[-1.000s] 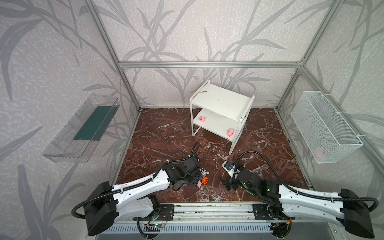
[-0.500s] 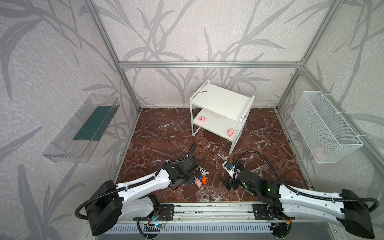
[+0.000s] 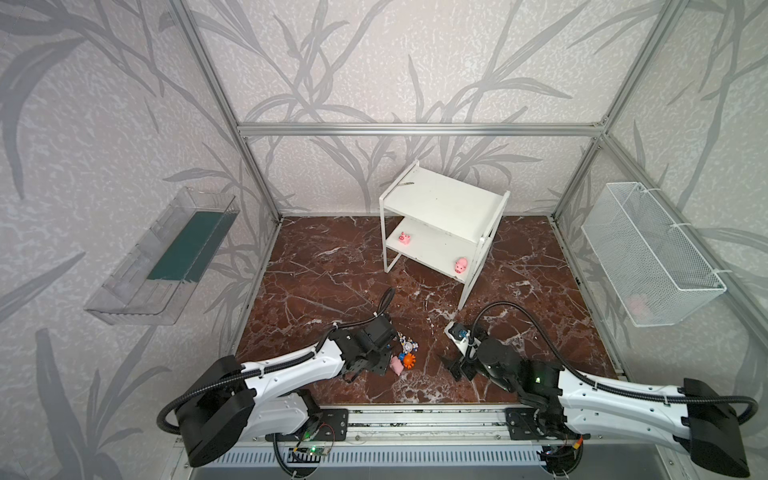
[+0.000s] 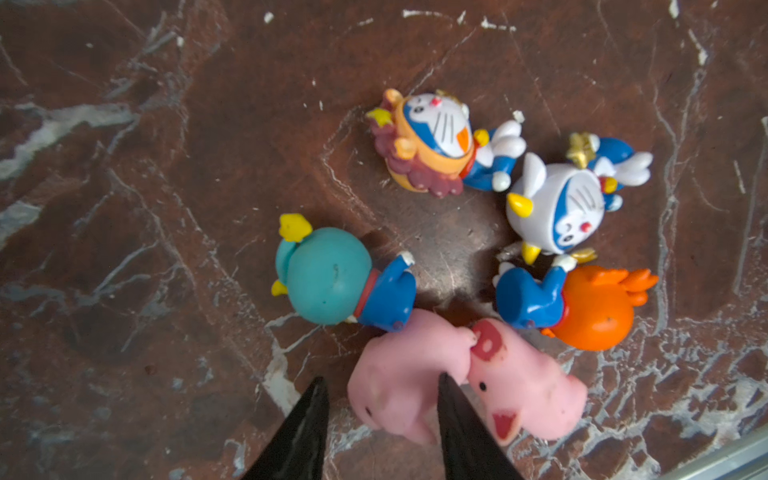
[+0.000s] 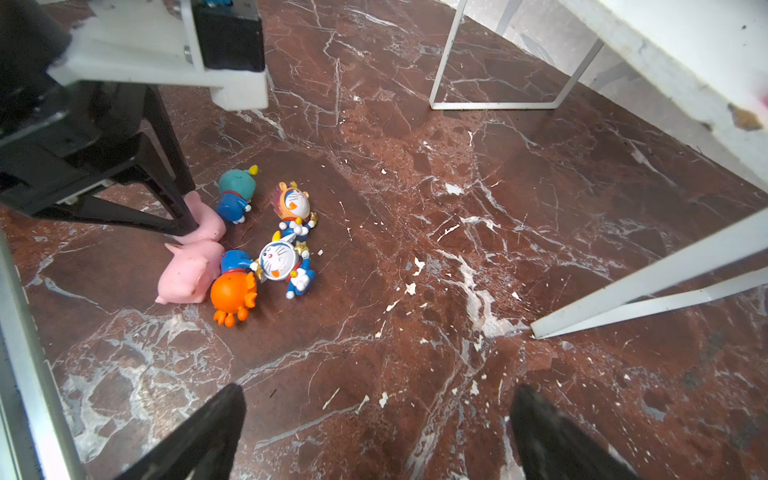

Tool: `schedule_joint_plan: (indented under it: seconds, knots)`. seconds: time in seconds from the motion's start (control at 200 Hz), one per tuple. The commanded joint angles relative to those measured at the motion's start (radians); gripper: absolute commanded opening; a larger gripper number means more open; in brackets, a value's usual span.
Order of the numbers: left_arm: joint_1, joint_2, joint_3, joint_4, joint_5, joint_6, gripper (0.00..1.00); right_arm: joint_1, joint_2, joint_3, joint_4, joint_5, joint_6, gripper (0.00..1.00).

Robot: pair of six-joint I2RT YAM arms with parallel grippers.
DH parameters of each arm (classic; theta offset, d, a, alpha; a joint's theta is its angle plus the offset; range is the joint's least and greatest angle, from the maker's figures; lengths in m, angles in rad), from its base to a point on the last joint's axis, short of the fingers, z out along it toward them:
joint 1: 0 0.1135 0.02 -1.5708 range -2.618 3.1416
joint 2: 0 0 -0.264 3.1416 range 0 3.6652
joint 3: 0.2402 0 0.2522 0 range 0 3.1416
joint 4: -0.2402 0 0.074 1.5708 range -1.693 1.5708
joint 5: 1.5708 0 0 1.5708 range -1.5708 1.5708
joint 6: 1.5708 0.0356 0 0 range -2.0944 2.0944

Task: Place and organize the plastic toys onto the shelf
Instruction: 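Close the left gripper on the pink pig and lift it, then carry the pink pig with the left gripper onto the shelf's lower tier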

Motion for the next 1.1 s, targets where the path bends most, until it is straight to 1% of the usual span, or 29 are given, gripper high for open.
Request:
schedule_joint_plan:
  seconds: [0.0,0.09,0.22,0.36,0.49,0.735,0.975,1.095]
  knots:
    - [0.005,0.062,0.04,-0.008,-0.001,0.03,0.43,0.003,-0.013,-0.007,0.015,0.018,0.005,0.99]
    - [0.005,0.101,0.057,-0.01,0.001,0.036,0.38,0.003,-0.019,-0.011,0.015,0.022,0.006,0.99]
    - [0.004,0.117,0.059,-0.005,0.012,0.03,0.33,0.001,-0.02,-0.012,0.017,0.023,0.006,0.99]
    - [0.004,0.092,0.058,-0.025,-0.009,0.011,0.28,0.002,-0.016,-0.017,0.027,0.022,0.006,0.99]
    - [0.006,0.033,0.051,-0.041,-0.043,-0.018,0.24,0.001,-0.004,-0.017,0.035,0.02,0.007,0.99]
    - [0.016,-0.124,0.018,-0.023,-0.094,-0.072,0.24,0.0,-0.004,-0.018,0.038,0.017,0.006,0.99]
    - [0.118,-0.229,0.01,0.001,-0.096,-0.086,0.25,0.0,-0.021,-0.018,0.025,0.015,0.007,0.99]
    - [0.142,-0.228,0.042,0.045,-0.078,-0.066,0.25,0.0,-0.049,-0.002,-0.018,0.022,0.006,0.99]
